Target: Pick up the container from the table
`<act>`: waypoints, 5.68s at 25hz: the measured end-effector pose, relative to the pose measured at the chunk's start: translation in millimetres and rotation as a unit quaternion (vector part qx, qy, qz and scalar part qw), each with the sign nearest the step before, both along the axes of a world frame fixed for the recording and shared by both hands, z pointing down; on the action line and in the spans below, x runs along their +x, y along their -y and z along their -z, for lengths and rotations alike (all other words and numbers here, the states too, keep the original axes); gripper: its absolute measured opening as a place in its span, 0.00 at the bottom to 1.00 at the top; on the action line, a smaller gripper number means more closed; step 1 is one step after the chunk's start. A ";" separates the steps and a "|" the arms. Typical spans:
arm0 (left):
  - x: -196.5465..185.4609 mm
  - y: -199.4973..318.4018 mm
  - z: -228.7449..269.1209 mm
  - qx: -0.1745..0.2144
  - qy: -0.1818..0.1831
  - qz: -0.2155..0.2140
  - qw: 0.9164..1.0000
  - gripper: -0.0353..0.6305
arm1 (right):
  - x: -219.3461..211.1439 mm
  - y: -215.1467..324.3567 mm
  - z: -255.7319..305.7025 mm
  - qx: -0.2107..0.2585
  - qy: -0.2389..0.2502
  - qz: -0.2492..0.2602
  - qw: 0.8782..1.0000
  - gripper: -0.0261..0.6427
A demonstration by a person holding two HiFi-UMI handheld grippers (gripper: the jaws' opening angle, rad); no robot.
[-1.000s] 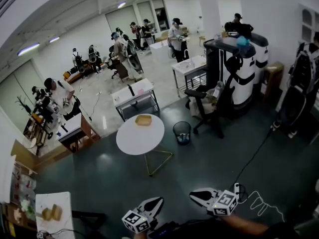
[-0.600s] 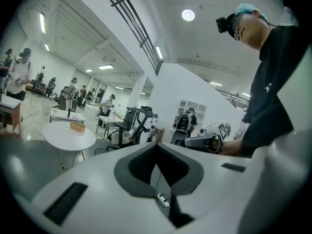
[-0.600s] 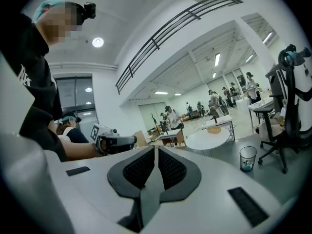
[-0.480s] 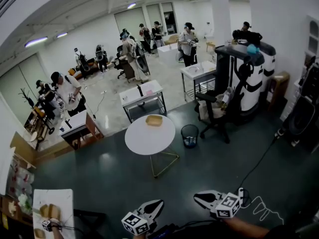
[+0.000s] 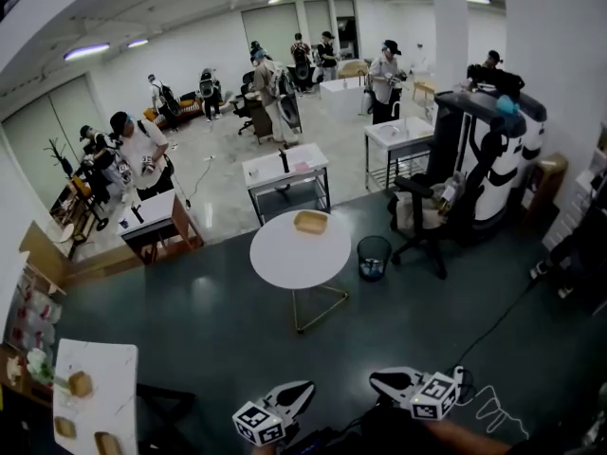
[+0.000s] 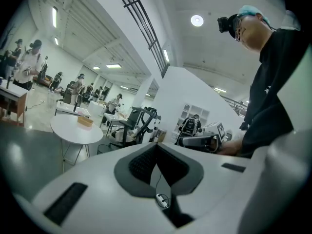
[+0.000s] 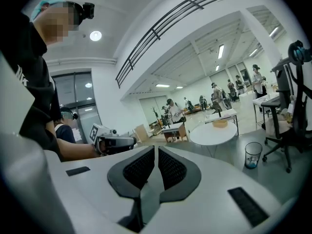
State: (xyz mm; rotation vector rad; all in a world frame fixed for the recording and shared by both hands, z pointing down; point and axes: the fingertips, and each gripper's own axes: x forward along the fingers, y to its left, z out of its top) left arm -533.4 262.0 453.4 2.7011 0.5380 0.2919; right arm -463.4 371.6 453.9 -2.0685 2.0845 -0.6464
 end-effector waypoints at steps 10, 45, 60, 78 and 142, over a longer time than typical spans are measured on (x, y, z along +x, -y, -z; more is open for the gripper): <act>52.4 34.4 2.5 0.010 0.020 0.025 0.999 0.06 | 73.5 37.0 3.5 0.022 0.013 0.007 1.000 0.11; 256.3 97.0 16.8 0.026 0.046 0.089 0.995 0.06 | 312.5 108.4 4.8 0.072 0.038 0.047 0.996 0.11; 314.4 132.0 -3.3 -0.011 0.042 0.088 0.995 0.06 | 360.2 129.6 -0.1 0.058 0.034 0.029 0.997 0.11; 419.0 278.0 10.1 -0.017 0.038 0.087 0.995 0.06 | 456.4 261.8 24.4 0.047 0.002 0.054 0.997 0.11; 572.8 448.5 -209.1 -0.313 0.203 0.440 0.817 0.19 | 665.8 556.4 -219.9 -0.241 0.034 0.372 0.896 0.25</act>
